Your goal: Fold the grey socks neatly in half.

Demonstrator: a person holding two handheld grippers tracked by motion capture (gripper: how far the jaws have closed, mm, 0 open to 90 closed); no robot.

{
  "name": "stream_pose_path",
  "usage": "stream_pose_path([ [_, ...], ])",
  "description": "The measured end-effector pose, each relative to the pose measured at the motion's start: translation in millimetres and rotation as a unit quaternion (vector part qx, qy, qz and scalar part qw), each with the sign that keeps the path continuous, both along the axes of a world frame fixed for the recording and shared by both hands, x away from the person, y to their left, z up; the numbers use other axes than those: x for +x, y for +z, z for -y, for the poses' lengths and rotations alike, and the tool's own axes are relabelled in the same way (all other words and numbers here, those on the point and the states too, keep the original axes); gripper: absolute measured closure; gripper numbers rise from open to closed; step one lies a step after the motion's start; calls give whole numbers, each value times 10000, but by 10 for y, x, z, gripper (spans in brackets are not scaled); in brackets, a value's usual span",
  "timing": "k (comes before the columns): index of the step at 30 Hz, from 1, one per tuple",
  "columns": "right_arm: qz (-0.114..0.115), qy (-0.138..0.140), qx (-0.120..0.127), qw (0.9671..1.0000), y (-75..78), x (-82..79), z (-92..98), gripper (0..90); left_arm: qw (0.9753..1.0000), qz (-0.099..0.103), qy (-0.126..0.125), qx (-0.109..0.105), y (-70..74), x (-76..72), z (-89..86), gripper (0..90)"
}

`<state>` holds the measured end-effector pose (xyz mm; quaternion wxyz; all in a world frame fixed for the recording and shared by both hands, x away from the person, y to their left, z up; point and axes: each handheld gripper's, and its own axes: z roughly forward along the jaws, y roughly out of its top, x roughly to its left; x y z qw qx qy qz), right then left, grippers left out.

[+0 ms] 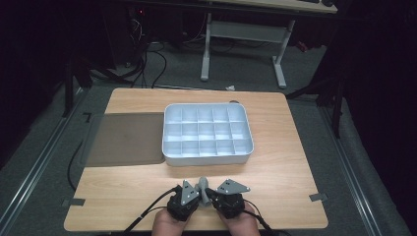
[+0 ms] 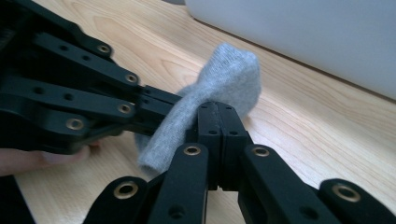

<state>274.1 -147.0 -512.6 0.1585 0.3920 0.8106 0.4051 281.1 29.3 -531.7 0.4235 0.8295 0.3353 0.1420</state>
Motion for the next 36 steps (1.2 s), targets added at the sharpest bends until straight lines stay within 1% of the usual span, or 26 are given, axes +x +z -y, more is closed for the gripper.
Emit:
stream_pose_path([
  [3,-28,-10,11,10000,-3,6,10,900,10000,12,1,4,0,-2,2,900],
  [4,-23,-16,-9,10000,-6,7,12,900,10000,-13,-13,-8,2,1,-3,899],
  [6,4,-34,-33,10000,-9,4,17,900,9998,-95,-13,-146,1,15,-25,895],
  [7,3,-42,-47,10000,-9,4,20,900,9995,-161,-29,-260,1,24,-48,883],
  [8,14,-54,-58,10000,-9,6,27,900,9986,-276,-37,-445,1,37,-83,867],
  [9,25,-68,-47,10000,-9,12,41,900,9971,-407,-76,-638,4,48,-113,863],
  [10,16,-99,-20,9999,-9,15,54,900,9959,-479,-94,-760,11,53,-135,864],
  [11,4,-117,-15,9999,-8,18,64,900,9948,-502,-85,-882,23,52,-157,864],
  [12,0,-125,4,9999,-10,23,77,900,9945,-432,-48,-951,41,42,-175,866],
  [14,-11,-133,2,9999,-13,26,91,900,9946,-324,-1,-984,76,26,-206,868],
  [15,-7,-131,1,9999,-15,25,92,900,9940,-261,39,-1060,100,16,-231,868],
  [18,-6,-133,9,9999,-21,17,93,900,9936,-100,130,-1116,161,-9,-308,870],
  [20,-17,-135,11,9999,-28,14,93,900,9939,-46,211,-1079,190,-16,-384,870],
  [22,-23,-135,25,9999,-38,9,96,900,9951,-76,358,-923,182,-11,-456,876],
  [23,-27,-137,23,9999,-40,6,96,900,9963,-141,459,-718,158,-1,-490,879],
  [24,-30,-131,23,9999,-43,3,97,900,9969,-193,509,-567,126,6,-504,884],
  [25,-32,-128,22,9999,-44,1,98,900,9971,-289,517,-473,93,12,-505,888],
  [26,-38,-124,21,9999,-47,-1,99,900,9970,-399,490,-439,64,15,-491,891],
  [28,-44,-112,20,9999,-50,-2,95,900,9976,-467,380,-354,33,4,-430,893],
  [30,-47,-98,22,9999,-46,-6,84,900,9981,-438,287,-321,28,-10,-384,895],
  [36,23,-68,22,10000,-8,-11,55,900,9980,-457,202,-381,18,-12,-288,895],
])
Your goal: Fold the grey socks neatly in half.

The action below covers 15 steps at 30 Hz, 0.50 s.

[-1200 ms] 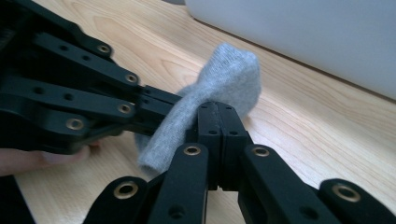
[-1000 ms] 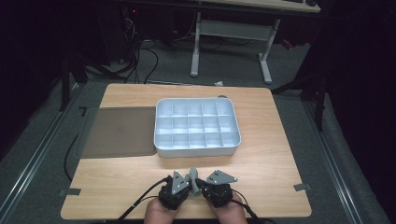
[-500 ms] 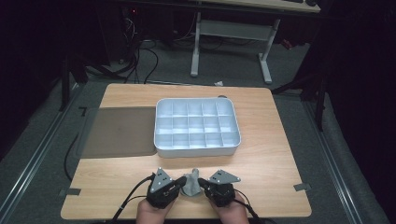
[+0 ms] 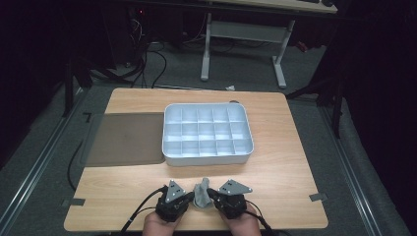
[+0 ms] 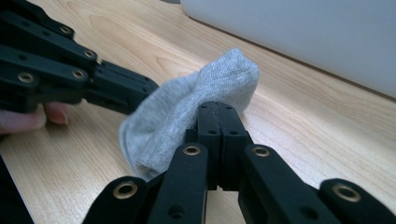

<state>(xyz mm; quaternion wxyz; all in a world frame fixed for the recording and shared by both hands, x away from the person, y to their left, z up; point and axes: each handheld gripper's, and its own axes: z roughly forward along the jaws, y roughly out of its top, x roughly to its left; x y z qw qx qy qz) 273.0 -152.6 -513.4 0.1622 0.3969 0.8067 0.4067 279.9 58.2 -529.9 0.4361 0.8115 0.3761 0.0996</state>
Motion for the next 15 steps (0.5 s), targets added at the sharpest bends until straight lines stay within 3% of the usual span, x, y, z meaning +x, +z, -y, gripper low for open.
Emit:
stream_pose_path([
  [15,106,-20,-55,9999,50,-16,-50,900,9997,74,-233,56,-4,23,275,899],
])
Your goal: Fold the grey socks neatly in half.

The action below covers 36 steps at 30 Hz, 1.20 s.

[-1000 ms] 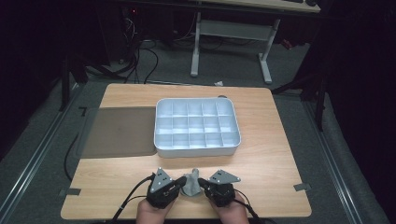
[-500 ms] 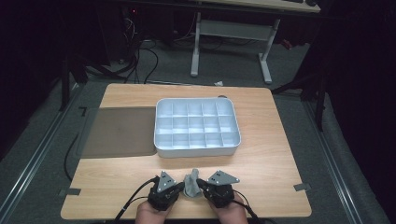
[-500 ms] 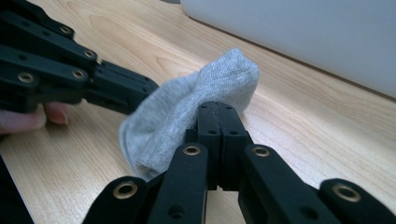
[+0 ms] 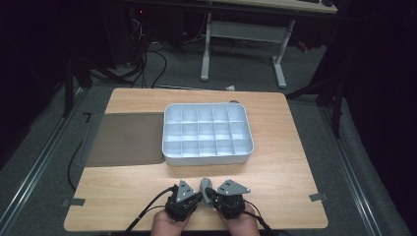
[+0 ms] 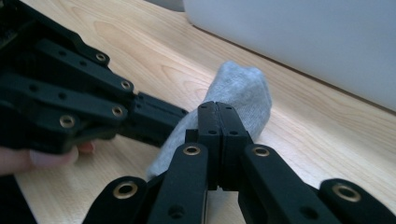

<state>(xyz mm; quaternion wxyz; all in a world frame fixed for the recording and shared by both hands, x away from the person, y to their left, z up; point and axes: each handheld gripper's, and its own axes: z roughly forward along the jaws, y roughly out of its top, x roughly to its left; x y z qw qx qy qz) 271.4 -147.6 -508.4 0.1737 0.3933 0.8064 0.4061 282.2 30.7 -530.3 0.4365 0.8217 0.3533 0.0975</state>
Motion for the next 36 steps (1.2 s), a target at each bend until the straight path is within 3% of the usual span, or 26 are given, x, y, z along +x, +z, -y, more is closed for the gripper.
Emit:
stream_pose_path([
  [4,-6,-108,48,9999,19,8,68,900,9998,23,-191,114,-14,15,92,900],
  [8,-76,-20,50,10000,-3,-22,58,900,9991,-21,-286,307,-28,7,100,900],
  [13,-35,-68,-23,10000,-81,-54,35,900,9991,-56,-282,320,-23,2,59,900],
  [19,-20,-53,-66,10000,-139,-66,28,900,9998,-39,-122,167,-4,10,-64,890],
  [23,8,-34,-55,10000,-151,-64,25,900,9995,273,-55,-122,160,-3,-122,900],
  [26,23,-22,-22,10000,-159,-68,33,900,9980,529,-96,-323,281,2,-68,900],
  [28,35,-28,-3,10000,-163,-71,35,900,9974,568,-140,-429,325,28,7,900],
  [31,61,-13,-12,10000,-167,-76,39,900,9974,602,-205,-329,324,80,122,900],
  [34,75,1,4,10000,-170,-79,43,900,9991,381,-111,-161,236,184,161,900],
  [36,65,2,32,10000,-172,-87,48,900,9994,341,-60,-41,164,223,157,900],
])
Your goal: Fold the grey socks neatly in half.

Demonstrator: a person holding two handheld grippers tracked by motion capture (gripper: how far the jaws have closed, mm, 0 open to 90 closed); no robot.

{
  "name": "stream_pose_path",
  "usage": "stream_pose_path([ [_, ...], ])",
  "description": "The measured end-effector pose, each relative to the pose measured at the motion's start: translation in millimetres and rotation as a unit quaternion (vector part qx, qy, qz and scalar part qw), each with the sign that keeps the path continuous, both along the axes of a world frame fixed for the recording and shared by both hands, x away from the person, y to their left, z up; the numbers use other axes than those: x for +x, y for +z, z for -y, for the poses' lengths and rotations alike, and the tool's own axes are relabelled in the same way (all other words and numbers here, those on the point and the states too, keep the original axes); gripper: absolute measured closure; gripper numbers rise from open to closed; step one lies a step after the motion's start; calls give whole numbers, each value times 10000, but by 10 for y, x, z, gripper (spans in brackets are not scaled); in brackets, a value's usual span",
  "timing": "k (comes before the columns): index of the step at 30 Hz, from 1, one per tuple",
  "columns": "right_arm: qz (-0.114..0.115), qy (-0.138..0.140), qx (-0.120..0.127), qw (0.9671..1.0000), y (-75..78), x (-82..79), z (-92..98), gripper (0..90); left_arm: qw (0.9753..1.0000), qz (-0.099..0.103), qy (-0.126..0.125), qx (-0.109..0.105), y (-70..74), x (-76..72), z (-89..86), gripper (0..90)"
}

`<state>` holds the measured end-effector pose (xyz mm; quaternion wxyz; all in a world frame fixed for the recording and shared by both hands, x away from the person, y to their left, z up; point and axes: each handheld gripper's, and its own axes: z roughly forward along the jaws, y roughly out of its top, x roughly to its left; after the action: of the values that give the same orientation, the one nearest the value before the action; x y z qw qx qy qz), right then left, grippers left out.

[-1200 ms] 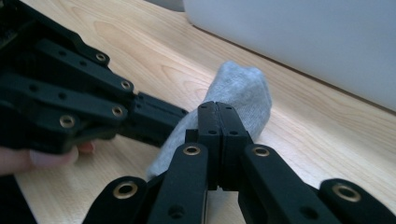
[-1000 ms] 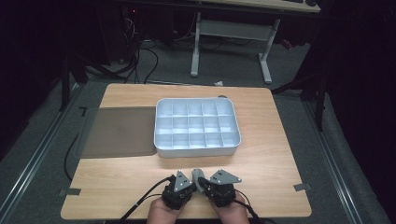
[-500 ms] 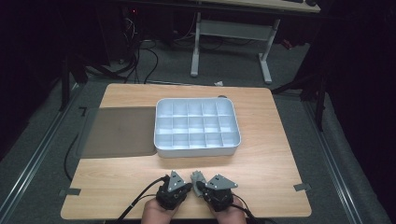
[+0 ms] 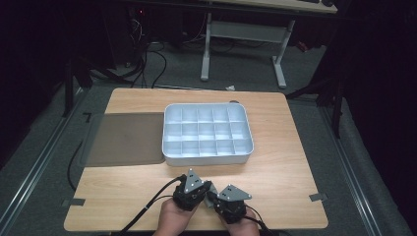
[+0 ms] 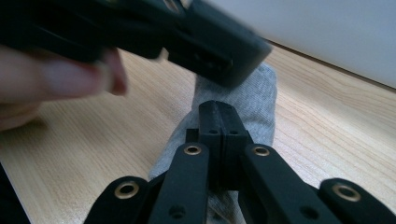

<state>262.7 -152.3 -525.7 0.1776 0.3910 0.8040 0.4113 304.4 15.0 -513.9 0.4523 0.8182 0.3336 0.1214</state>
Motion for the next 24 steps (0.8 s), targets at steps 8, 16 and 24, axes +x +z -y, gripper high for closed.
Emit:
stream_pose_path([
  [8,-100,-25,157,9998,51,8,64,859,10000,28,79,21,-46,-11,-4,900],
  [16,-98,29,45,9999,77,-150,126,830,9998,145,60,90,-63,-25,24,900],
  [24,-205,100,33,9997,40,-97,98,844,9998,158,79,-130,74,-135,27,900],
])
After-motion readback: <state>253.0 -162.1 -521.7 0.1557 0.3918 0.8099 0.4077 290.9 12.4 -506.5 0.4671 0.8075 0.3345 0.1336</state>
